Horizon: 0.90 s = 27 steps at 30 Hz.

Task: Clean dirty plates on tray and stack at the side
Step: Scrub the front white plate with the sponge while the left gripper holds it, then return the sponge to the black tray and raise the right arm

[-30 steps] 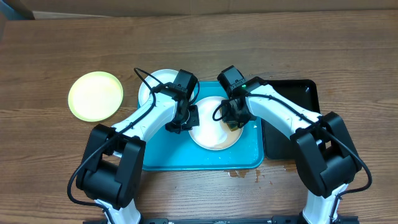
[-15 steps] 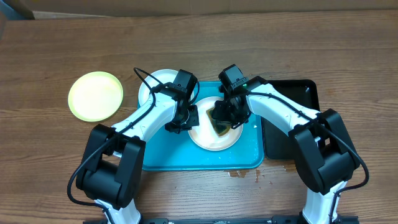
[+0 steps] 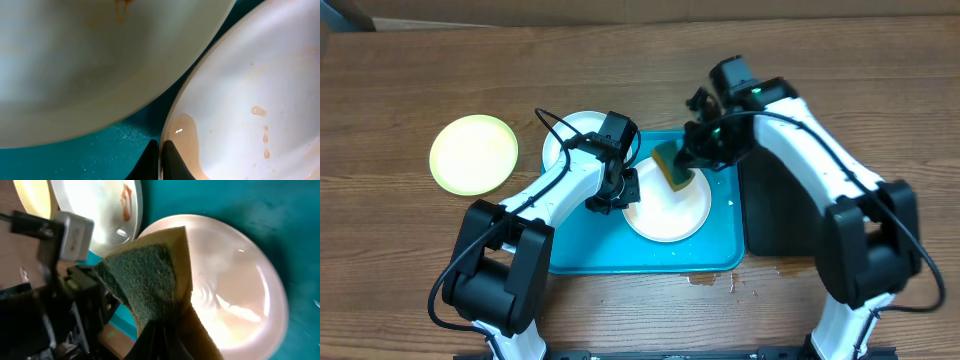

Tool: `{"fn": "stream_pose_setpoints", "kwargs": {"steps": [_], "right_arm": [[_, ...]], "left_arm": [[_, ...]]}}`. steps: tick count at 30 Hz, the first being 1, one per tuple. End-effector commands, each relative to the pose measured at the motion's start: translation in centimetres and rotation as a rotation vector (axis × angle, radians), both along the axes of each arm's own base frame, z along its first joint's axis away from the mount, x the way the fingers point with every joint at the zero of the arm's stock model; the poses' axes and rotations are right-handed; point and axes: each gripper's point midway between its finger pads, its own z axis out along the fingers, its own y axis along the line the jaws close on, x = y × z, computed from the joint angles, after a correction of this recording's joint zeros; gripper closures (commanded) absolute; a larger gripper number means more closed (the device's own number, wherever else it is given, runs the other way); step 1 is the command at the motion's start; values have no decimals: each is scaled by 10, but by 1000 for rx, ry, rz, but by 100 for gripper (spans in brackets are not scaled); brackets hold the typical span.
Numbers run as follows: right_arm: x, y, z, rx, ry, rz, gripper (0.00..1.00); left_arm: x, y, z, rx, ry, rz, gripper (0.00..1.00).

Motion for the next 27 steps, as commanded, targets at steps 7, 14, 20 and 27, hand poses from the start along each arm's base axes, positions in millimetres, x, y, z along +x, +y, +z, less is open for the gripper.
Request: {"fn": "stream_pose_setpoints", "kwargs": {"steps": [7, 14, 20, 27], "right_arm": [[13, -103, 11, -269, -38, -169, 96], [16, -201, -6, -559, 17, -425, 96], [13, -218, -37, -589, 23, -458, 96], [12, -224, -59, -619, -3, -468, 84]], "left_arm": [[5, -6, 5, -13, -18, -9, 86], [5, -6, 5, -13, -19, -9, 69], [3, -9, 5, -31, -10, -12, 68], [2, -9, 5, -28, -7, -13, 65]]}}
